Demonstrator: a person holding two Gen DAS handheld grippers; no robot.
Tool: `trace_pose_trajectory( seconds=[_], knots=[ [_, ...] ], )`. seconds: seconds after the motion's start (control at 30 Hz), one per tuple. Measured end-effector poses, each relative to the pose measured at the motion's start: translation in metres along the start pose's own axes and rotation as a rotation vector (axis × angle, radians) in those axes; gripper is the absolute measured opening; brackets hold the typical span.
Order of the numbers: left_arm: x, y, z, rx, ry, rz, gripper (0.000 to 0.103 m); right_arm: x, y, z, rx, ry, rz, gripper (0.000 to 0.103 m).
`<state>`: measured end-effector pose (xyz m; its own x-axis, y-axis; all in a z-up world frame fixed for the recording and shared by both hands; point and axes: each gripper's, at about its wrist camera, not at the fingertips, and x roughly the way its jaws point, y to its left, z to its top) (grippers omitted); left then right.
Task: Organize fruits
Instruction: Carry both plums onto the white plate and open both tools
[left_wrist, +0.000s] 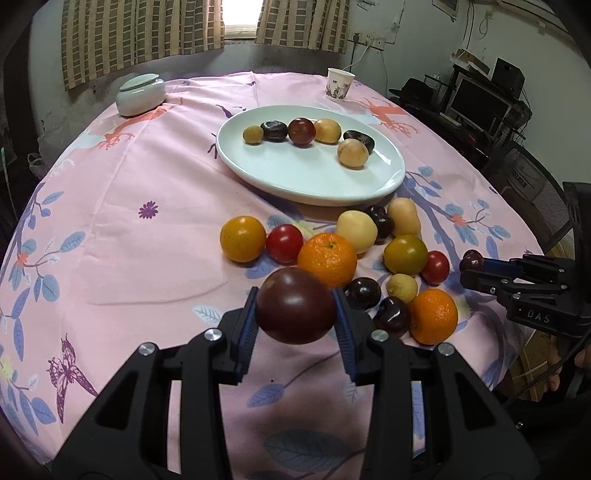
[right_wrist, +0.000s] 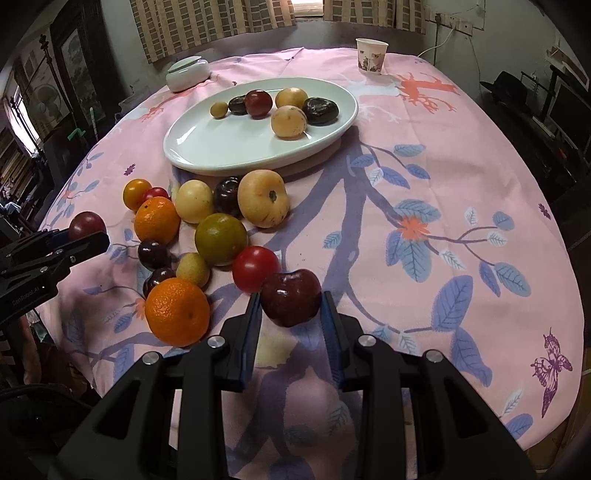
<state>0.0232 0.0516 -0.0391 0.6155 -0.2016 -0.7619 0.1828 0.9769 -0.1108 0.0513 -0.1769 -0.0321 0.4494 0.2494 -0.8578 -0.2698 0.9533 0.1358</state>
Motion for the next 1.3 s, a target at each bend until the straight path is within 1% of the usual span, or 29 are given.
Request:
trace_pose_trajectory(
  seconds=[0.13,0.23,0.3,0.43,0.5,0.57,0.67,0.77,0.93,1.13,1.2,1.23,1.27,1.3],
  knots=[
    [-0.002,0.003,0.023,0.035,-0.015,0.012,0.039,-0.004,0.007,0.023,-0.039,-0.031,0.019,0.033],
    [0.0,0.009,0.054,0.036,-0.025,0.012,0.039,-0.006,0.016,0.051,-0.091,-0.07,0.029,0.033],
    [0.006,0.012,0.08,0.039,-0.023,0.012,0.039,-0.006,0.023,0.075,-0.12,-0.088,0.058,0.033],
    [0.035,0.015,0.127,0.052,-0.001,0.067,0.039,0.012,0.045,0.125,-0.21,-0.102,0.1,0.033],
    [0.059,0.02,0.146,0.035,0.028,0.091,0.039,0.03,0.053,0.146,-0.234,-0.078,0.11,0.033],
    [0.082,0.03,0.16,-0.001,0.067,0.095,0.039,0.052,0.056,0.163,-0.234,-0.048,0.105,0.033],
    [0.11,0.043,0.169,-0.053,0.11,0.092,0.039,0.077,0.055,0.178,-0.24,-0.029,0.084,0.033],
    [0.124,0.048,0.174,-0.08,0.129,0.069,0.039,0.096,0.052,0.185,-0.243,-0.006,0.077,0.033],
    [0.138,0.05,0.179,-0.09,0.142,0.06,0.039,0.116,0.049,0.193,-0.238,0.023,0.069,0.033],
    [0.148,0.052,0.181,-0.106,0.158,0.054,0.041,0.129,0.052,0.196,-0.252,0.048,0.065,0.033],
    [0.143,0.054,0.182,-0.121,0.135,0.055,0.052,0.128,0.053,0.196,-0.258,0.038,0.049,0.043],
    [0.138,0.054,0.184,-0.127,0.117,0.055,0.061,0.124,0.053,0.196,-0.26,0.025,0.043,0.047],
    [0.131,0.055,0.186,-0.133,0.095,0.054,0.066,0.119,0.053,0.196,-0.26,0.008,0.032,0.058],
    [0.123,0.055,0.187,-0.135,0.075,0.053,0.067,0.112,0.052,0.195,-0.263,-0.017,0.021,0.06]
  ],
)
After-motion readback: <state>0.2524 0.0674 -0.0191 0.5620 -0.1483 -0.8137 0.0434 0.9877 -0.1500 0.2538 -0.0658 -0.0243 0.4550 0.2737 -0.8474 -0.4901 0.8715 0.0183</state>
